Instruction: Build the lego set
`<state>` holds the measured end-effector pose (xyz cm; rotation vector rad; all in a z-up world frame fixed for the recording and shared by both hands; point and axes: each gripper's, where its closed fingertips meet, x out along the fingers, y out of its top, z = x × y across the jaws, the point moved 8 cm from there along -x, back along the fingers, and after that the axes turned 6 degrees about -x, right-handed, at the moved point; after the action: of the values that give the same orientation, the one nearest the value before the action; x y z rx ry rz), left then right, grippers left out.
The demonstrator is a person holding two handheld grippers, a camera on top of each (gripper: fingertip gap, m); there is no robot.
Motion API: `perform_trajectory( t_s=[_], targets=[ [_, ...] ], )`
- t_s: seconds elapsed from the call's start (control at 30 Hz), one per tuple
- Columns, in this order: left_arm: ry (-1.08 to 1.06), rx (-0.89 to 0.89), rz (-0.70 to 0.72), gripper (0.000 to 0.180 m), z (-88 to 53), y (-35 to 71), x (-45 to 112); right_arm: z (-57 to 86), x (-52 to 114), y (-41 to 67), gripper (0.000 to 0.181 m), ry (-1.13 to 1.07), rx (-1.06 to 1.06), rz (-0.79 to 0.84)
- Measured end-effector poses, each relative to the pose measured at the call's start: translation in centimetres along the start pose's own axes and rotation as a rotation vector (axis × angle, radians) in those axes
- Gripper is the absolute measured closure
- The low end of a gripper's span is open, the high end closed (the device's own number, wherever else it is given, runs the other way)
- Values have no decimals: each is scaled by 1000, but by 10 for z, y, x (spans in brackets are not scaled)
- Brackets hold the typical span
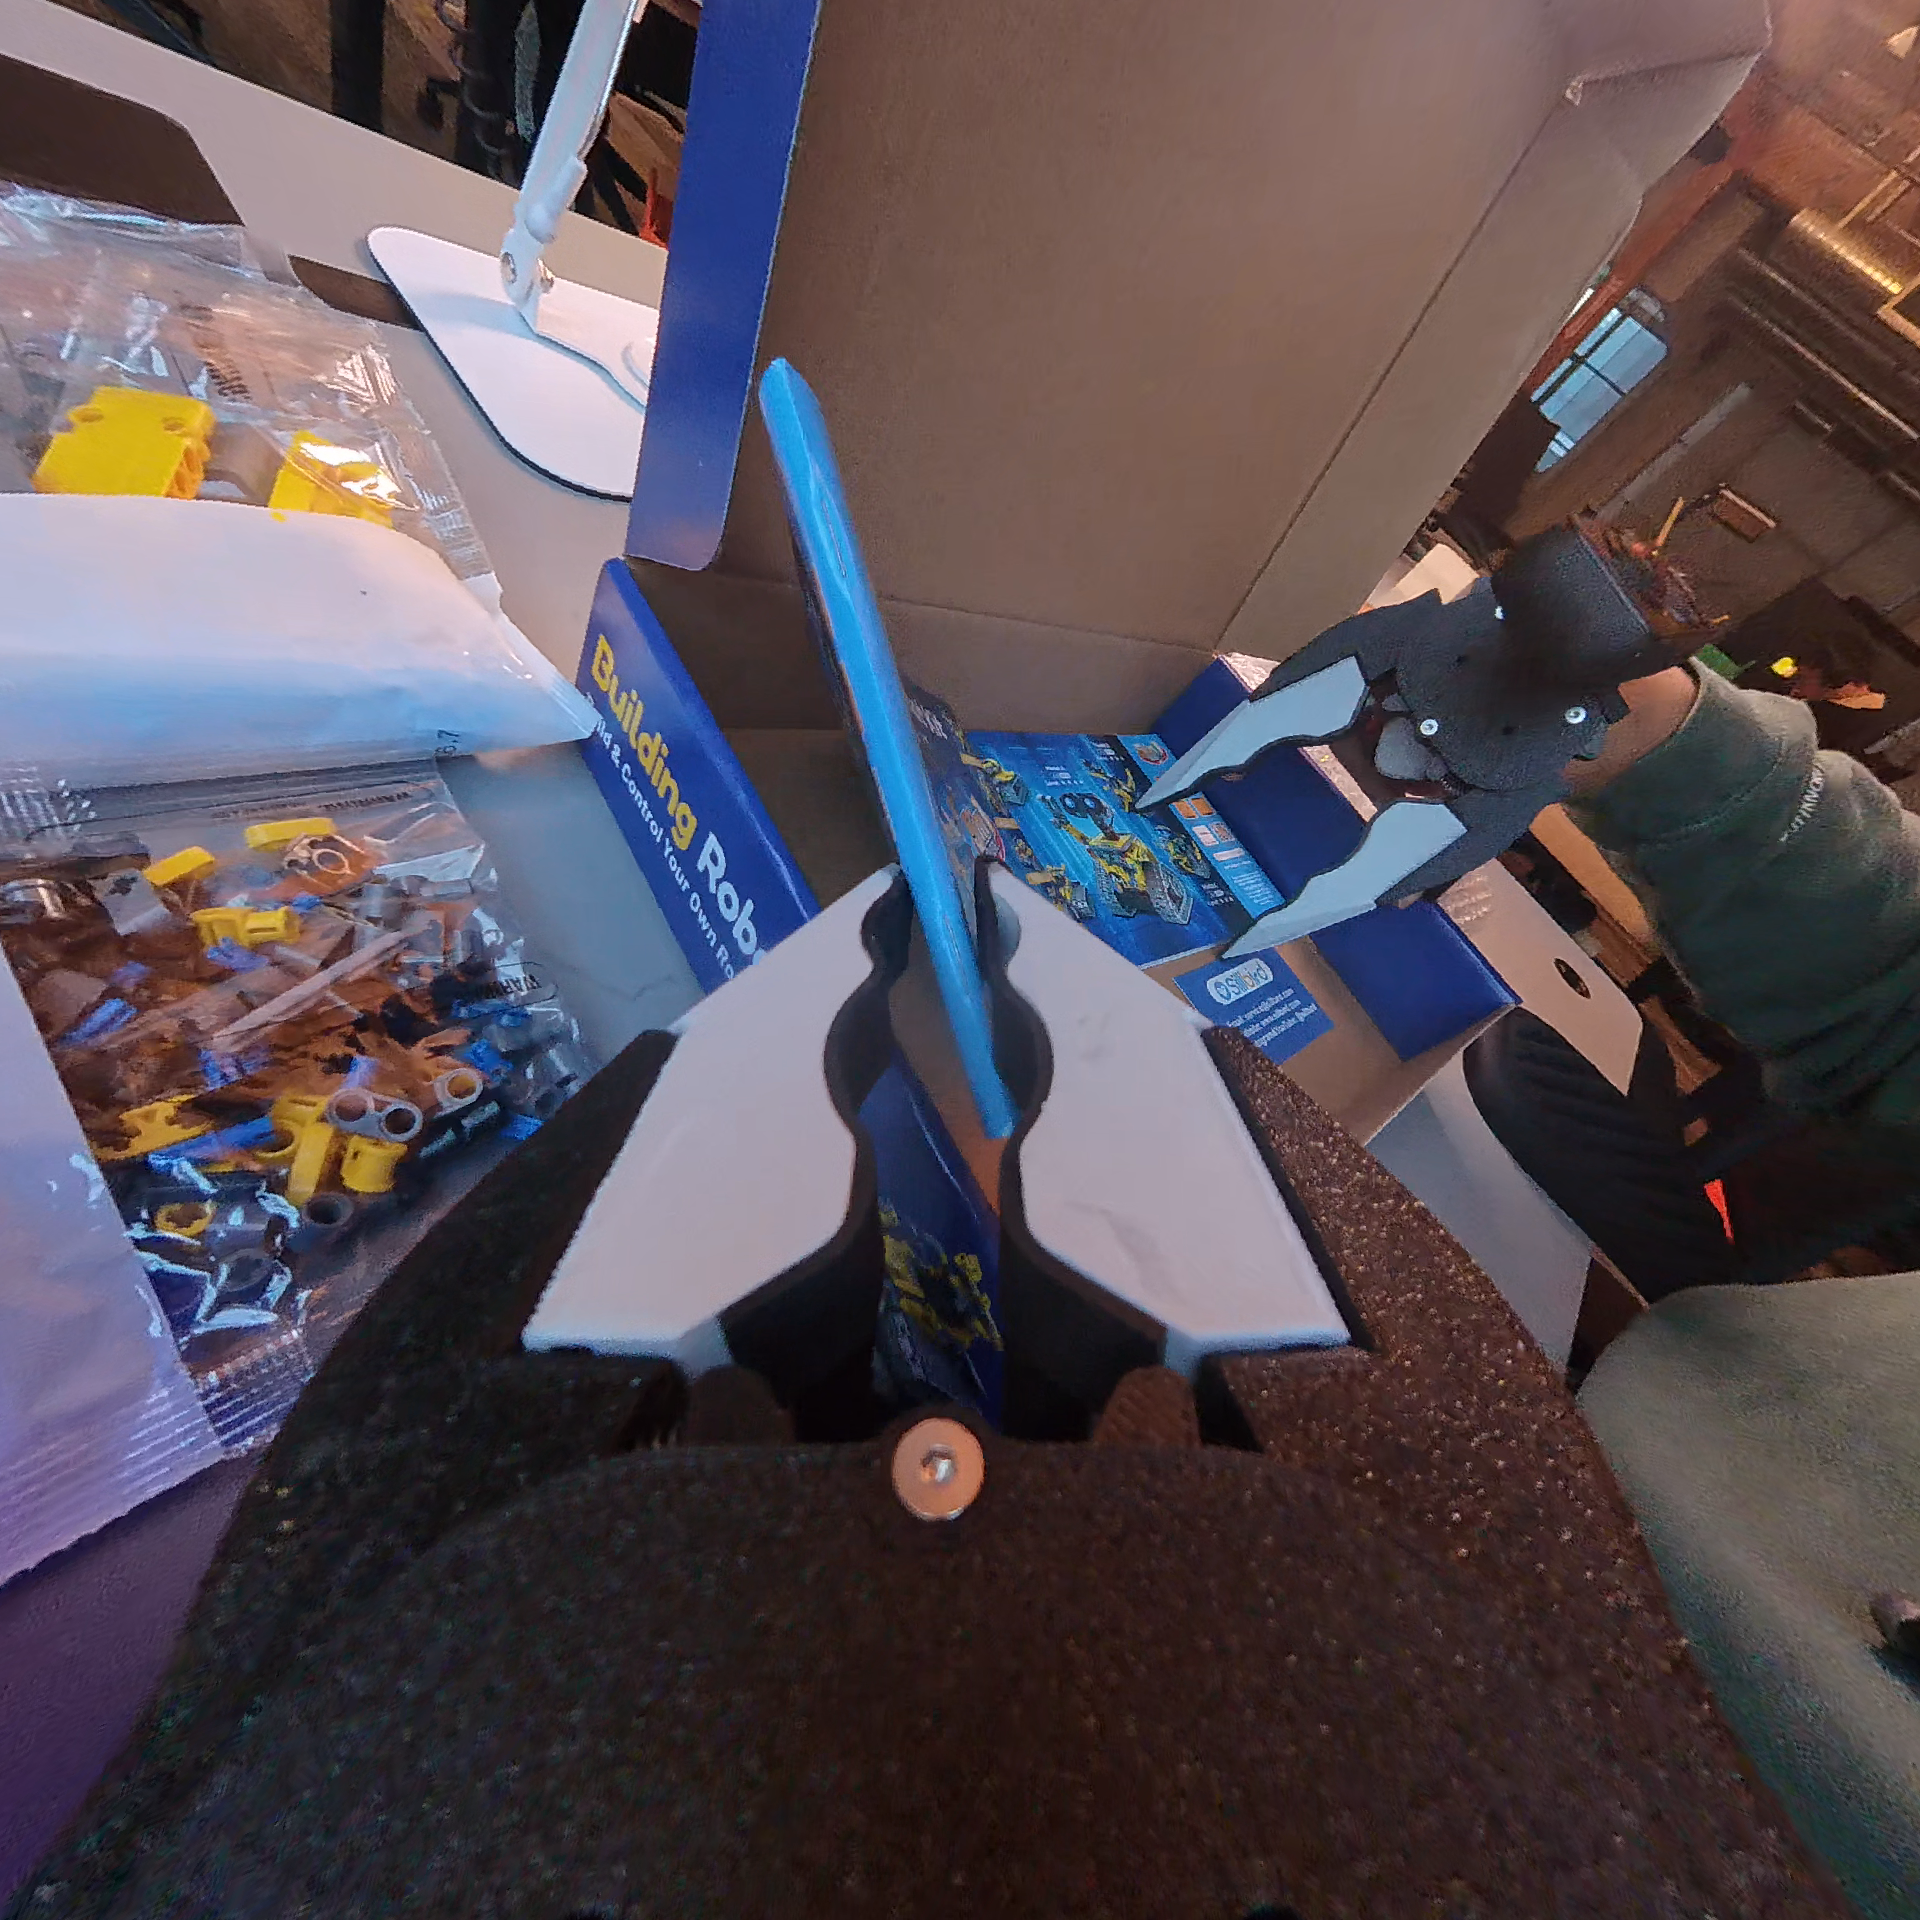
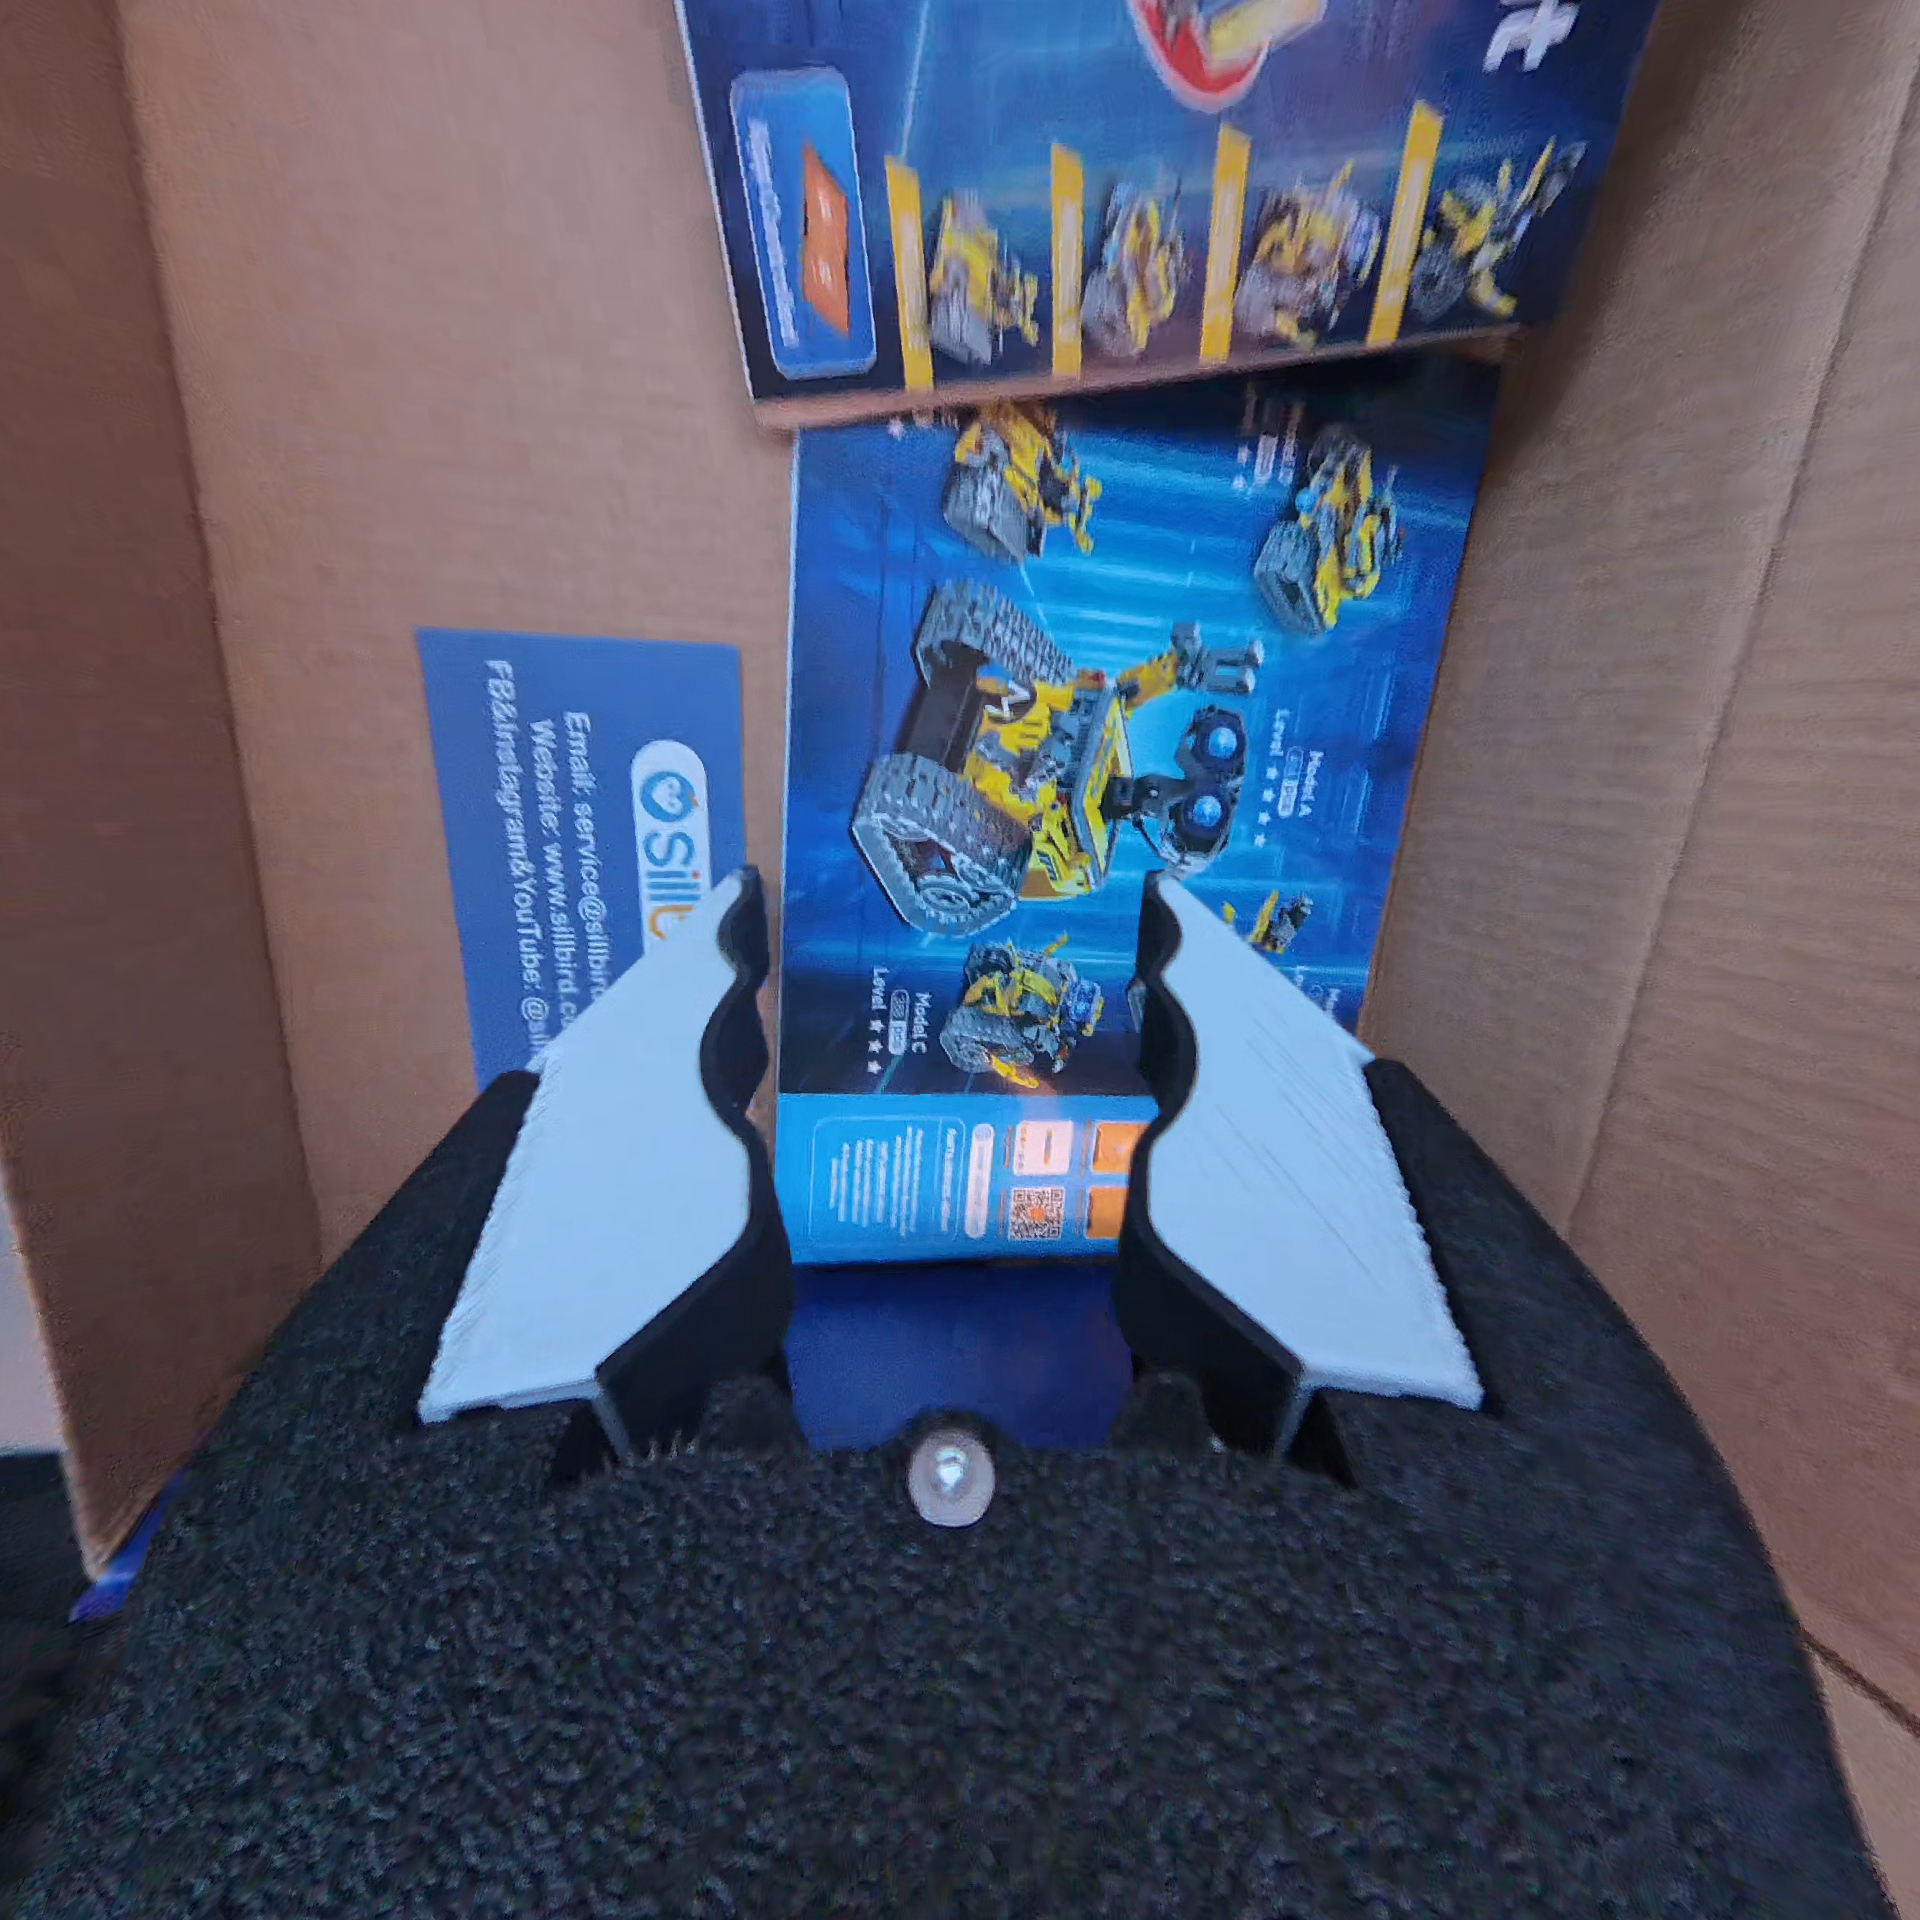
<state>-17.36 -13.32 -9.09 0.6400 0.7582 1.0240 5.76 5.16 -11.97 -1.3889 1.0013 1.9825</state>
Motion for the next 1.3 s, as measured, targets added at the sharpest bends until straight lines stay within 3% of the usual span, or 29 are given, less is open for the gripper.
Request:
perform_trajectory(
  t_s=[0.17,0.27,0.33,0.53,0.6,0.7,0.97,1.07,1.3],
  targets=[
    [26,29,32,169,3,2,-4,1,2,-4,130,65,51,59],
    [44,34,46,169,3,2,-11,-3,0,-9,164,-6,5,69],
    [39,31,25,166,4,1,-15,-4,0,-13,174,-98,-38,60],
    [53,16,9,157,3,-3,-17,0,0,-13,154,-250,-104,80],
    [66,21,12,152,4,-4,-16,1,2,-13,157,-223,-91,95],
    [93,37,51,137,7,0,-19,2,6,-12,176,-156,-74,127],
    [318,419,179,133,50,29,-42,2,0,-10,181,-300,-141,172],
    [260,568,111,135,70,36,-27,8,-15,-10,181,-322,-96,223],
    [94,922,-295,132,90,33,64,36,-54,-7,181,-386,7,346]
  ],
)
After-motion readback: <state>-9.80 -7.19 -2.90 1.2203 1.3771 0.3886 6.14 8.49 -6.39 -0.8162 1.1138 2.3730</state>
